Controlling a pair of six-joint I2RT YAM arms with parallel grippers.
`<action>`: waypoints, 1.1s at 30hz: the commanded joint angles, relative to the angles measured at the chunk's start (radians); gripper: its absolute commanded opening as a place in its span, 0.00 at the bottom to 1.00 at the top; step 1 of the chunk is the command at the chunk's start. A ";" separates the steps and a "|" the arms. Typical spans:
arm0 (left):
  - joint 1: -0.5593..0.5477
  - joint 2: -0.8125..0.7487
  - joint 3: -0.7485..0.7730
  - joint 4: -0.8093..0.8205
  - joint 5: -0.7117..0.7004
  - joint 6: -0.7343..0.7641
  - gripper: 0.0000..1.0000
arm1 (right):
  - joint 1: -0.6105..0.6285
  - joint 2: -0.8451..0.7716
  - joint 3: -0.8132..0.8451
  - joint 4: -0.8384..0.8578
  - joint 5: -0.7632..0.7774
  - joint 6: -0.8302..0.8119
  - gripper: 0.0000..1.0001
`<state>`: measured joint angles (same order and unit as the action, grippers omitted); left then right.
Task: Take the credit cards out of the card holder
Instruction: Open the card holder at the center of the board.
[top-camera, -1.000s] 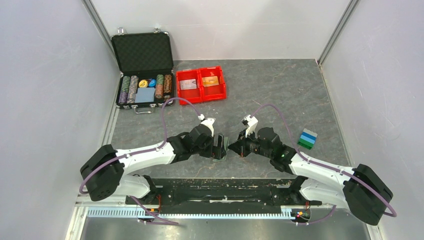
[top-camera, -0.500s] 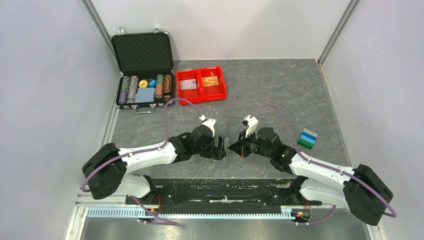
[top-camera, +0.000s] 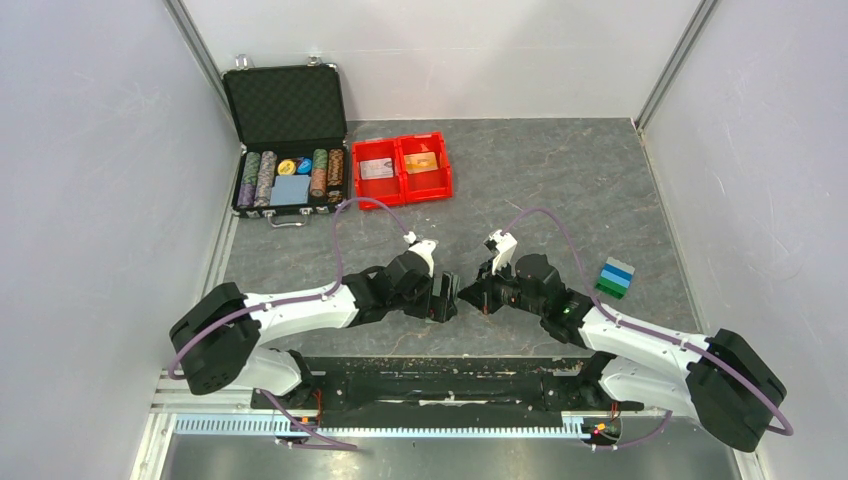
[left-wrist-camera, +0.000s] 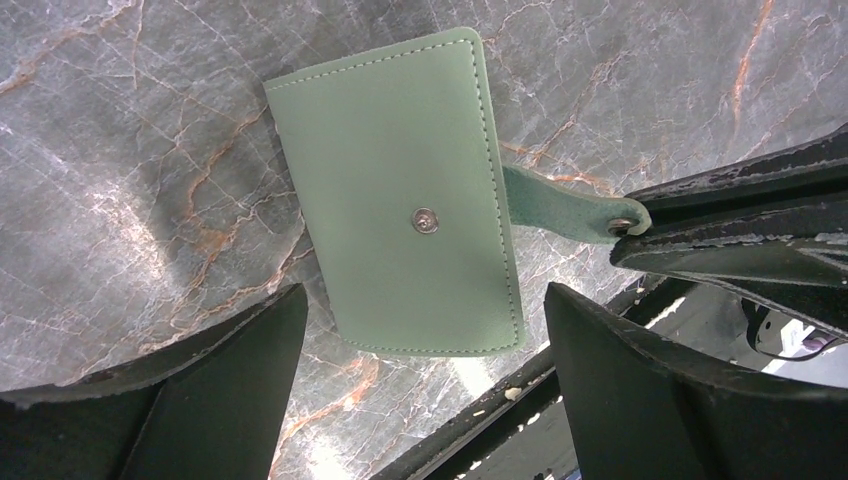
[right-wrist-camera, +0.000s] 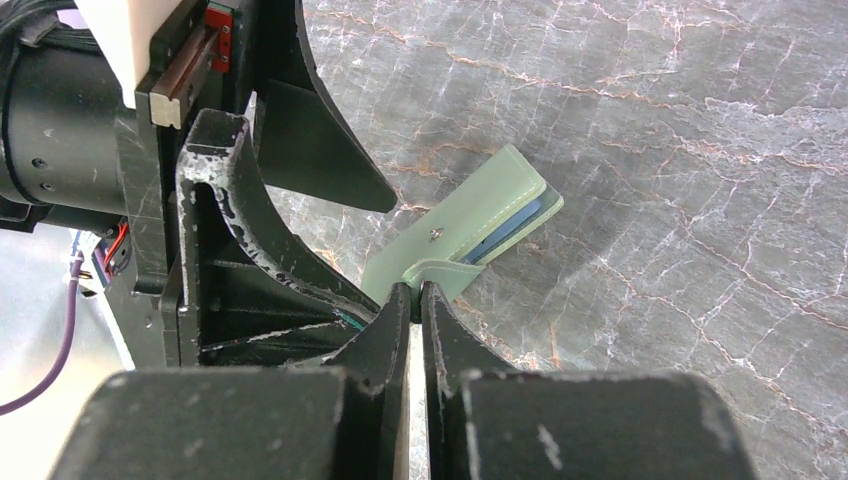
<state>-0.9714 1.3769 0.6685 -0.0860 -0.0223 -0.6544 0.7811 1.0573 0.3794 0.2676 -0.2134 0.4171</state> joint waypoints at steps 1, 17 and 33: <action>-0.007 -0.010 0.024 0.046 -0.024 0.015 0.93 | -0.005 -0.011 0.037 0.017 -0.014 -0.014 0.02; -0.007 -0.098 -0.029 -0.021 -0.144 -0.003 0.80 | -0.031 -0.039 0.017 -0.011 -0.012 -0.029 0.03; -0.004 -0.187 -0.073 -0.124 -0.317 -0.101 0.69 | -0.143 -0.015 0.005 -0.062 -0.063 -0.125 0.04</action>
<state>-0.9730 1.2102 0.5953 -0.1421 -0.2310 -0.6956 0.6731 1.0393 0.3790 0.1951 -0.2401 0.3412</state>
